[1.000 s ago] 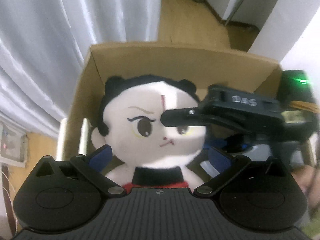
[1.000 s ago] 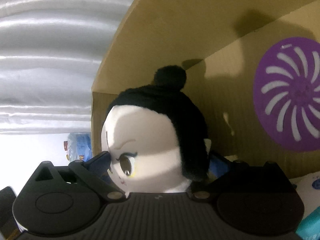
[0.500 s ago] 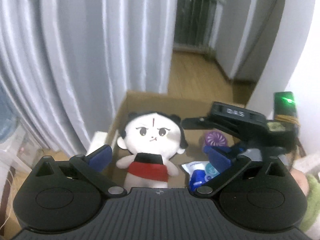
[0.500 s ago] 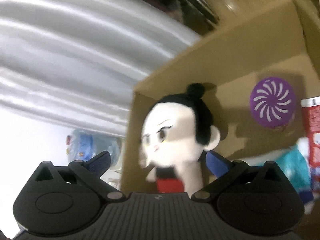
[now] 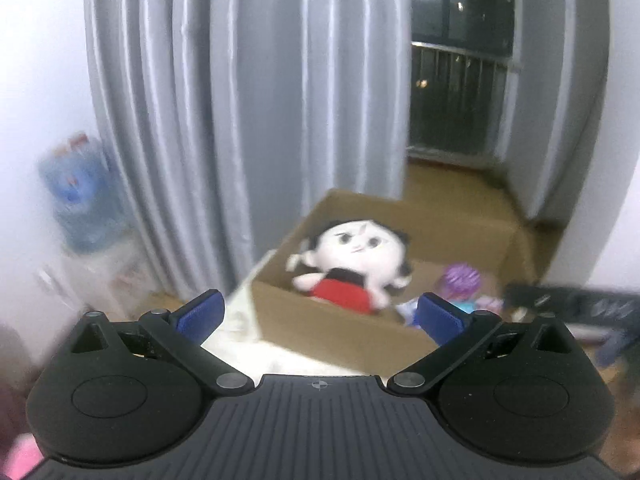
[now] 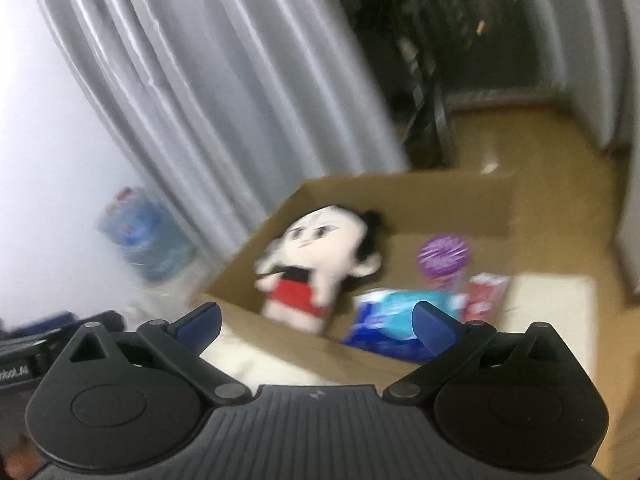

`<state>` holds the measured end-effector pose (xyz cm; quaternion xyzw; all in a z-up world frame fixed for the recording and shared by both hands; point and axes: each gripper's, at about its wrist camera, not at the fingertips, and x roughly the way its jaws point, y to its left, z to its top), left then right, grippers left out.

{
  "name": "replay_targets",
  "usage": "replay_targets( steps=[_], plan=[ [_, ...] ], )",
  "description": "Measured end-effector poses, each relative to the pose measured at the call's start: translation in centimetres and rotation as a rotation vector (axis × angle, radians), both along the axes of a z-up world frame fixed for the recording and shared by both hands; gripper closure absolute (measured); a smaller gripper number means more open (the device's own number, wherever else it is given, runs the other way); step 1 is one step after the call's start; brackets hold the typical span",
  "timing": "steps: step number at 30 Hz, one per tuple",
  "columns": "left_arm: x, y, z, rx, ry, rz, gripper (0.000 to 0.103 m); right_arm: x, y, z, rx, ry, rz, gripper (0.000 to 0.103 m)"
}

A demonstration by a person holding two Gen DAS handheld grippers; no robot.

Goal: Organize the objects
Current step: 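Withdraw the right gripper up and away from the box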

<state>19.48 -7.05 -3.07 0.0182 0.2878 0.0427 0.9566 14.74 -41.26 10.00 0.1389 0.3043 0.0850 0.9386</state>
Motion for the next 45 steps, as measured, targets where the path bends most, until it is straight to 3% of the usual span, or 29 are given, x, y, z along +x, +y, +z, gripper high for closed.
replay_targets(
  steps=[2,5,10,12,17,20,24,28,33,45],
  plan=[
    [0.0,-1.2,-0.7,0.098,0.008,0.017,0.0,-1.2,0.1,0.4,-0.085,-0.046,-0.042,0.0],
    [-0.1,-2.7,-1.0,0.172,0.002,-0.004,0.0,-2.4,0.5,1.2,-0.189,-0.1,-0.09,0.0],
    [-1.3,-3.9,-0.7,0.134,-0.041,-0.086,0.0,-4.0,2.0,2.2,-0.349,-0.247,-0.109,0.0],
    [-1.5,-4.2,-0.7,0.13,-0.059,-0.105,0.0,-4.5,2.1,2.5,-0.368,-0.273,-0.125,0.0],
    [-0.1,-4.2,-1.7,0.15,0.006,-0.084,0.0,-4.9,1.3,2.8,-0.291,-0.256,-0.197,0.0],
    [1.0,-3.1,-2.5,0.065,0.052,-0.114,0.0,-4.8,0.9,2.1,-0.253,-0.222,-0.214,0.0],
    [3.4,-2.1,-3.8,-0.055,0.173,-0.209,0.0,-3.8,1.6,-0.1,-0.256,-0.081,-0.202,0.0],
    [4.8,-2.7,-4.9,0.015,0.206,-0.225,0.0,-2.6,1.9,-2.2,-0.226,0.024,-0.187,0.0],
    [5.6,-2.7,-5.2,0.016,0.214,-0.254,0.0,-0.3,1.6,-4.1,-0.178,0.12,-0.206,0.0],
    [6.9,-1.8,-6.6,0.025,0.252,-0.284,0.0,1.3,1.3,-5.9,-0.167,0.186,-0.247,0.0]
  ],
)
